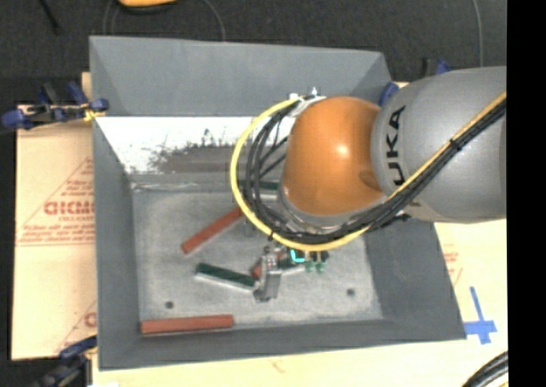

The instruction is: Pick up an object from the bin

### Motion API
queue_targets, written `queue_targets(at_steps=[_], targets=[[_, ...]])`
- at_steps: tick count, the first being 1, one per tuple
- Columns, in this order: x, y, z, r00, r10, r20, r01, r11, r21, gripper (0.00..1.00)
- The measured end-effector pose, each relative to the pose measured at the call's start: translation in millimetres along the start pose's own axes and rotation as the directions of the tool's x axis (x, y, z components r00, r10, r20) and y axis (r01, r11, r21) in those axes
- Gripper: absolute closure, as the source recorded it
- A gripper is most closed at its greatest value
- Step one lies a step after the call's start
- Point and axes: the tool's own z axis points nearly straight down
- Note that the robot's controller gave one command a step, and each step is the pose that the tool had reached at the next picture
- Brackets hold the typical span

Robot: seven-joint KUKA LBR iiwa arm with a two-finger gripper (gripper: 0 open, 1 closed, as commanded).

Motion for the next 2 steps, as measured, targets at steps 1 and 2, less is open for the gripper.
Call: queue_targets(at_steps=[1, 2], targets=[[-1.8, 0, -3, 1.0, 0.003, 0.007, -0.003, 1.0, -0.001, 0.0], [-17.2, -4, 26, 0.994, -0.107, 0.012, 0.107, 0.994, 0.001, 0.0]])
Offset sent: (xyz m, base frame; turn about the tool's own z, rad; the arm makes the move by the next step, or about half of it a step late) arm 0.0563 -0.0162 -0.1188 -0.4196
